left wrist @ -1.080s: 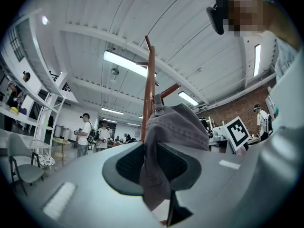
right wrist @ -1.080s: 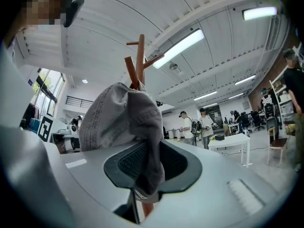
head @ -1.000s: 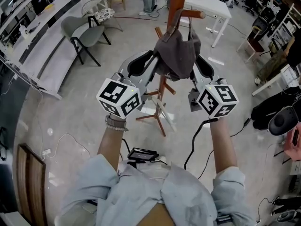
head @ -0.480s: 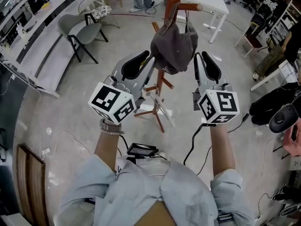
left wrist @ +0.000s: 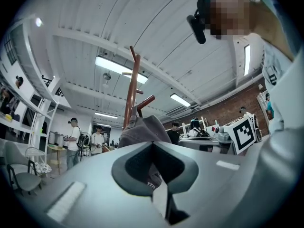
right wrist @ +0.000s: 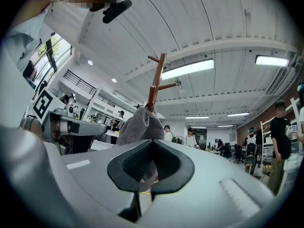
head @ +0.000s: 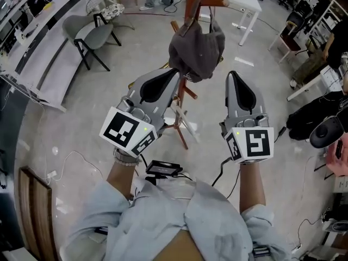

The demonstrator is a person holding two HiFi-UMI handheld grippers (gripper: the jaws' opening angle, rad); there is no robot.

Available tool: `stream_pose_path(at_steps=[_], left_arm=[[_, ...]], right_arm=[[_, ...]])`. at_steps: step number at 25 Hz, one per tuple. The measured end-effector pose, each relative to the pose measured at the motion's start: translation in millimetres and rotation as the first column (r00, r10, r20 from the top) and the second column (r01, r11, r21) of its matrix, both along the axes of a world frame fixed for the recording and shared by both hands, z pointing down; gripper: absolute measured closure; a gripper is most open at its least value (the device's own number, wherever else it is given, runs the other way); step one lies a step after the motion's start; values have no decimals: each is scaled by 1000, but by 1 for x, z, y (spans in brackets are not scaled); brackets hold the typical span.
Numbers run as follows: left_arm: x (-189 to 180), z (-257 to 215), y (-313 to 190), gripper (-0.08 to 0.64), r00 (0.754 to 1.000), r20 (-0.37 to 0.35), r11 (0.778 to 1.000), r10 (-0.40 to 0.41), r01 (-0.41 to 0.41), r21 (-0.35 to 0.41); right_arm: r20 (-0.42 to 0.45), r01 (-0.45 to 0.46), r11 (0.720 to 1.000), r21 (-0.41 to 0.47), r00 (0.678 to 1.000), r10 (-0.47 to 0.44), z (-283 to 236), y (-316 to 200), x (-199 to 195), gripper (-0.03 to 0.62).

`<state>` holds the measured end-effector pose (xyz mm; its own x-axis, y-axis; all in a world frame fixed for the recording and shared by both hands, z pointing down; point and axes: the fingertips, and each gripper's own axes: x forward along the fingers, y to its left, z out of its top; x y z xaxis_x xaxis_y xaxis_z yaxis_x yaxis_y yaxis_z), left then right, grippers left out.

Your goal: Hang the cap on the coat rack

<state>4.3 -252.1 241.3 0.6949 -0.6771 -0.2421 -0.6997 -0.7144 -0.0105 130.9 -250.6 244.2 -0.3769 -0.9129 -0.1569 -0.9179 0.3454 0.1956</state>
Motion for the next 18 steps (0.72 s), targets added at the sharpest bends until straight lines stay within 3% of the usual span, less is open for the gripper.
stream_pose_path(at_steps=[4, 18], left_arm=[[5, 2, 9, 557, 999, 36, 1000, 6, -7, 23], [6, 24, 34, 557, 996, 93, 1000, -7, 6, 7]], right_arm=[[-12, -4, 1000, -3, 1000, 4, 5, 16, -2, 586], [71, -41, 998, -42, 997, 44, 20, 42, 10, 586]])
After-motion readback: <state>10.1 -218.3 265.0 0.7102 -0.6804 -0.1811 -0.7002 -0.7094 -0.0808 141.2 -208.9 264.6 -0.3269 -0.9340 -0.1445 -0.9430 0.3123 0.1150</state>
